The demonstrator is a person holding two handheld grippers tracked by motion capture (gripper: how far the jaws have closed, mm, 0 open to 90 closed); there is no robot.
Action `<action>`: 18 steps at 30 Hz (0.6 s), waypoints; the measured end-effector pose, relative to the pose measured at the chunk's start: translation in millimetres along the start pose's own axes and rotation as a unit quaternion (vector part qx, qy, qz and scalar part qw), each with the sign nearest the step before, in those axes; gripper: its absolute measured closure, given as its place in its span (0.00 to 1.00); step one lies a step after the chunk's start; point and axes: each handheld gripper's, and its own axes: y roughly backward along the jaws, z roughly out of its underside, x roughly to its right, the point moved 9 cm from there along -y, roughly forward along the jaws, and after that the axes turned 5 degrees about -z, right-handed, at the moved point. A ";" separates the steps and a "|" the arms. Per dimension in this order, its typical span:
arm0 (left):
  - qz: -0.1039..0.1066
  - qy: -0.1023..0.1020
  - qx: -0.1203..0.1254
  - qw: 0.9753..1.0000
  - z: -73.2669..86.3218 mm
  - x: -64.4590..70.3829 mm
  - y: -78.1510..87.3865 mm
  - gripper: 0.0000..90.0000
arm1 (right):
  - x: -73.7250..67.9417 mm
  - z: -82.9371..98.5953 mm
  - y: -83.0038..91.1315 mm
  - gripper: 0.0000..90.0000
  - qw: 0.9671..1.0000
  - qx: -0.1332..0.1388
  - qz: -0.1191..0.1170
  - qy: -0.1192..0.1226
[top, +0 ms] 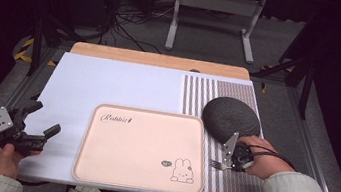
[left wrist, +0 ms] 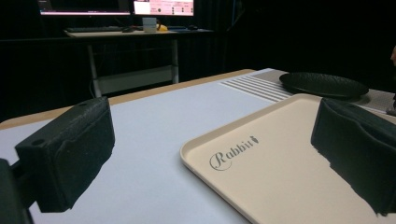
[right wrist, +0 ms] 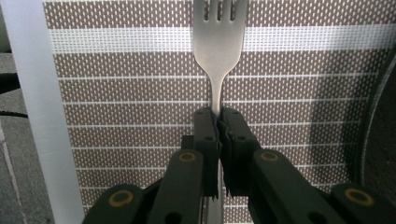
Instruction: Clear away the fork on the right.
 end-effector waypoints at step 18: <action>-0.001 0.001 0.002 1.000 -0.4 -0.1 0.1 0.00 | 3.4 -1.2 32.8 0.96 0.996 0.079 0.039 -0.019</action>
